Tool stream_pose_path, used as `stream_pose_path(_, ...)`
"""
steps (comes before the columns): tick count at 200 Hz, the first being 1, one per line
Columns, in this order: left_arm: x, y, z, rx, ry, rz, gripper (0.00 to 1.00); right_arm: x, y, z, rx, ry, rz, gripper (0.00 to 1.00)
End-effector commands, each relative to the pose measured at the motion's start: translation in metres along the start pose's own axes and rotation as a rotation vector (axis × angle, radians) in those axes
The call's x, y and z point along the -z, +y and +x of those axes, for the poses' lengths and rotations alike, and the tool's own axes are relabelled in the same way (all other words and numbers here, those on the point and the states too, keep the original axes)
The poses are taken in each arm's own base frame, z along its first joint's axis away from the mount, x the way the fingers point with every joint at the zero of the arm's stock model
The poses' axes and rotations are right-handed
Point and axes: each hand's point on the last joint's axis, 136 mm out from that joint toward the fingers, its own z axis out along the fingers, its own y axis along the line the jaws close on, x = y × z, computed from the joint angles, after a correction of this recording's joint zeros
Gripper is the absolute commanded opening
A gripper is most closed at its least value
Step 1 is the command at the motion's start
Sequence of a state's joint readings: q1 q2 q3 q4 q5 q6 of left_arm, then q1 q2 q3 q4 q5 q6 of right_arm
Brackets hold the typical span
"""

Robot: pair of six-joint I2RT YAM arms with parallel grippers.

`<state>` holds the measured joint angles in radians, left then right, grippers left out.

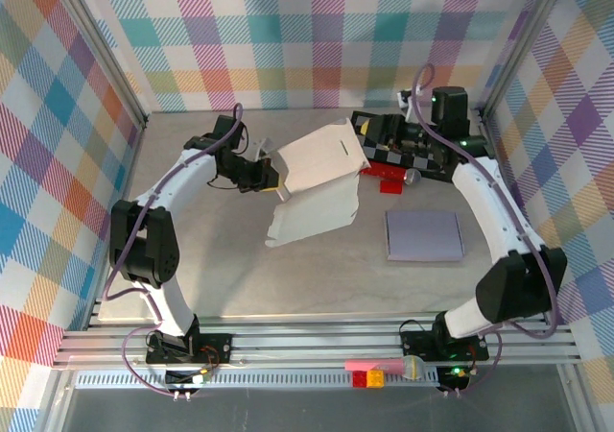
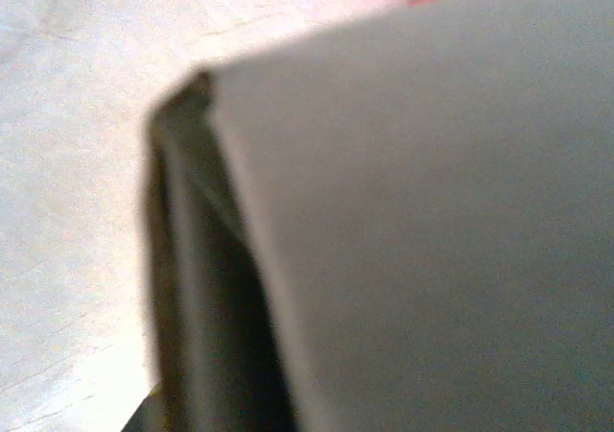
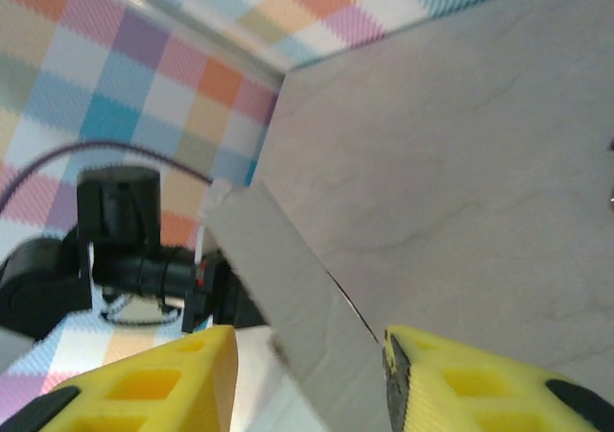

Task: Fold the paper box

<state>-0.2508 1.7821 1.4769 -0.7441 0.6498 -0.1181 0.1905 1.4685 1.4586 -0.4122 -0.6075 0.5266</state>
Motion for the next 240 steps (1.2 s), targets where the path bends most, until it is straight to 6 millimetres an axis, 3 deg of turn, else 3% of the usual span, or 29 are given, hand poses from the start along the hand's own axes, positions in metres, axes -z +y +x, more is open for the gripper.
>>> stream_pose_path(1,0.02,-0.002,-0.009,-0.021,-0.09,-0.063,0.0,0.023,0.017,-0.023,-0.016,-0.149,0.087,0.41)
stream_pose_path(35,0.025,-0.002,-0.01,-0.036,-0.127,-0.124,0.0,0.01,0.058,-0.023,-0.052,-0.156,0.08,0.33)
stream_pose_path(64,0.025,-0.002,-0.011,-0.037,-0.138,-0.15,0.0,-0.016,0.06,-0.014,-0.214,-0.129,0.122,0.3)
stream_pose_path(119,0.026,-0.005,-0.01,-0.051,-0.148,-0.182,0.0,-0.045,0.068,-0.025,-0.241,-0.152,0.165,0.32)
stream_pose_path(180,0.03,-0.007,-0.008,-0.052,-0.156,-0.197,0.0,-0.058,0.045,-0.023,-0.233,-0.138,0.291,0.33)
stream_pose_path(240,0.03,-0.007,-0.009,-0.053,-0.16,-0.201,0.0,-0.072,0.026,0.002,-0.238,-0.063,0.352,0.38)
